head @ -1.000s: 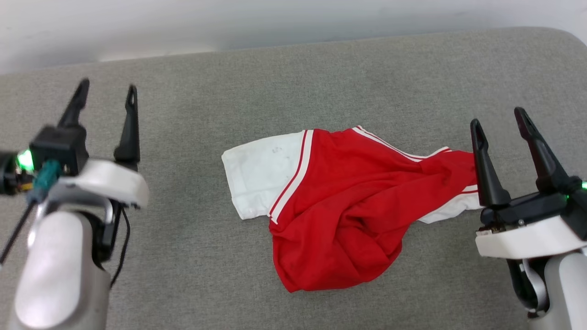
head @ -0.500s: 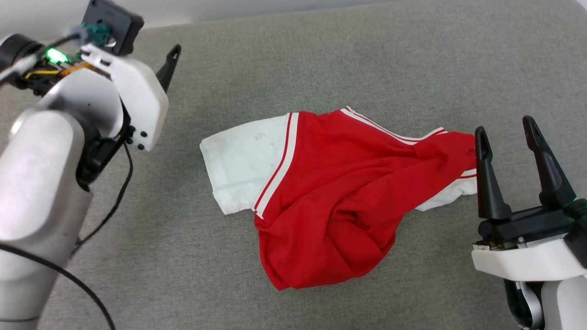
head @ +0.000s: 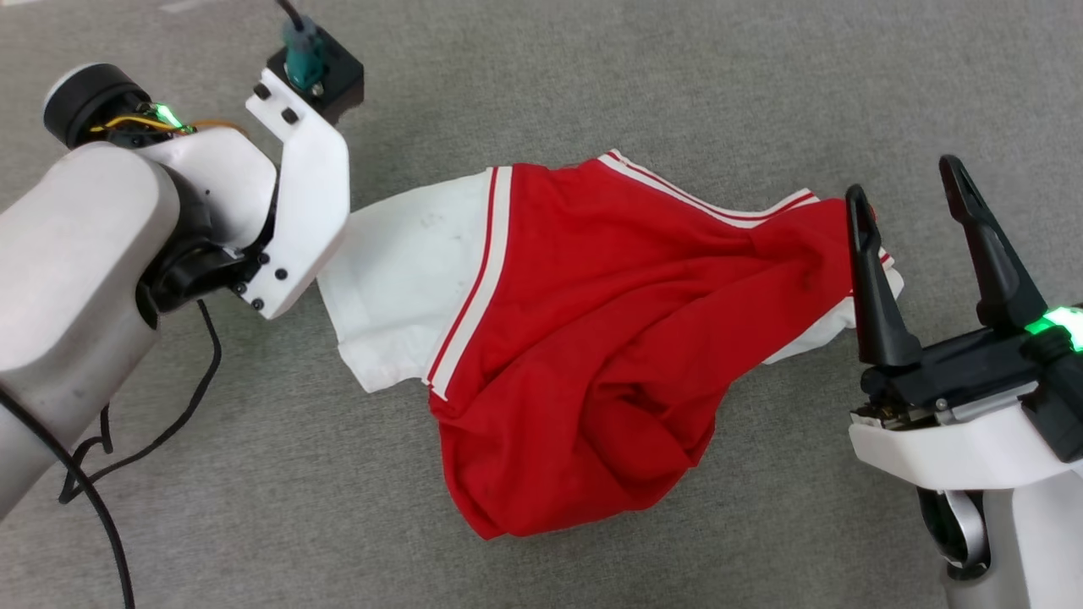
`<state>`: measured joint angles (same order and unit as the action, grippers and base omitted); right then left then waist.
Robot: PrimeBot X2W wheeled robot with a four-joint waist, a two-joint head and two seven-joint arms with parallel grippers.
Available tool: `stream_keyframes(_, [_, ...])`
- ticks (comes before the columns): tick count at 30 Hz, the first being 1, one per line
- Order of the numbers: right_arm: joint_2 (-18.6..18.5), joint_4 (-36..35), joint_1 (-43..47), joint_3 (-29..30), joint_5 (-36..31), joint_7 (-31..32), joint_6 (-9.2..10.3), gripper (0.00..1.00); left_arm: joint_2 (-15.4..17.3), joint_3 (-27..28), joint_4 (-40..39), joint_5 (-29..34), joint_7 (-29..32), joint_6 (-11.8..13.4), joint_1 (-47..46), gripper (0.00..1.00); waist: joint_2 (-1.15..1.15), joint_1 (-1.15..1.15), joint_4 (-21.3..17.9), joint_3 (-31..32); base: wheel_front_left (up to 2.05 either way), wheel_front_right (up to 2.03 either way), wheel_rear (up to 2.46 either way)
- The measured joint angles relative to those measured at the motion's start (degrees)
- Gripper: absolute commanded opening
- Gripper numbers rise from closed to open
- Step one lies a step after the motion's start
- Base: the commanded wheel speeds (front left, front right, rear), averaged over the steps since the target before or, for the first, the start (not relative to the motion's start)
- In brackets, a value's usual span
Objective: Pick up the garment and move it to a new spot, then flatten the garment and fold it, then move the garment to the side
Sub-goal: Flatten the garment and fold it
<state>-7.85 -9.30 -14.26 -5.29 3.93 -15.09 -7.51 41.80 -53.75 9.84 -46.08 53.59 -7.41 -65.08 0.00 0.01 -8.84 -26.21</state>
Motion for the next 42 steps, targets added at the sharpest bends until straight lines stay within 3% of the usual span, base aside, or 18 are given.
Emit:
stream_keyframes(9, [0.4, 0.4, -2.3, -1.7, -0.4, 0.0, 0.0, 1.0, 2.4, -11.5, 2.4, -5.3, 2.7, 0.0, -4.8, 1.0, 0.0, 0.0, -2.1, -3.5, 0.0, 0.0, 0.0])
stream_keyframes(10, [0.4, 0.5, -2.3, -1.6, -0.4, 0.0, 0.0, 1.0, 2.6, -12.5, 2.4, -5.6, 2.3, 0.0, -5.2, 0.35, 0.0, 0.0, -2.1, -3.5, 0.0, 0.0, 0.0])
stream_keyframes(11, [0.4, 0.6, -2.3, -1.5, -0.4, 0.0, 0.0, 1.0, 2.7, -13.2, 2.7, -5.9, 1.7, 0.0, -5.6, 0.0, 0.0, 0.0, -2.0, -3.4, 0.0, 0.0, 0.0])
stream_keyframes(17, [0.3, 1.3, -1.9, -0.3, -0.4, 0.0, 0.0, 1.0, 3.2, -16.0, 3.4, -7.5, -3.4, -0.1, -6.0, 0.0, 0.0, 0.0, -0.5, -1.4, 0.0, 0.0, 0.0])
stream_keyframes(24, [0.3, 1.8, -0.2, 0.4, -0.4, 0.0, 0.0, 1.0, 9.3, -15.0, 9.1, -7.8, -8.3, 0.1, -6.5, 0.0, 0.0, 0.0, 2.1, 1.6, 0.0, 0.0, 0.0])
stream_keyframes(28, [0.3, 2.1, 0.2, 0.4, -0.4, 0.0, 0.0, 1.0, 12.0, -14.6, 12.8, -9.5, -10.4, 1.5, -3.0, 0.0, 0.0, 0.0, 2.9, 2.6, 0.0, 0.0, 0.0])
stream_keyframes(34, [-0.1, 3.2, 0.8, 0.7, -0.4, 0.0, 0.0, 1.0, 11.4, -13.9, 16.5, -12.6, -15.7, 3.7, 2.8, 0.0, 0.0, 0.0, 3.2, 3.5, 0.0, 0.0, 0.0])
stream_keyframes(35, [-0.2, 3.5, 0.9, 0.8, -0.4, 0.0, 0.0, 1.0, 11.0, -13.8, 16.8, -12.5, -17.1, 4.1, 3.1, 0.33, 0.0, 0.0, 3.4, 3.7, 0.0, 0.0, 0.0])
stream_keyframes(36, [-0.4, 3.7, 0.9, 0.9, -0.4, 0.0, 0.0, 1.0, 10.6, -13.5, 17.2, -12.2, -18.7, 4.4, 3.4, 1.0, 0.0, 0.0, 3.6, 4.0, 0.0, 0.0, 0.0])
stream_keyframes(42, [-0.9, 4.1, 0.9, 1.4, -0.4, 0.0, 0.0, 1.0, 9.2, -12.5, 18.2, -11.4, -22.6, 4.3, 2.8, 1.0, 0.0, 0.0, 4.7, 6.2, 0.0, 0.0, 0.0])
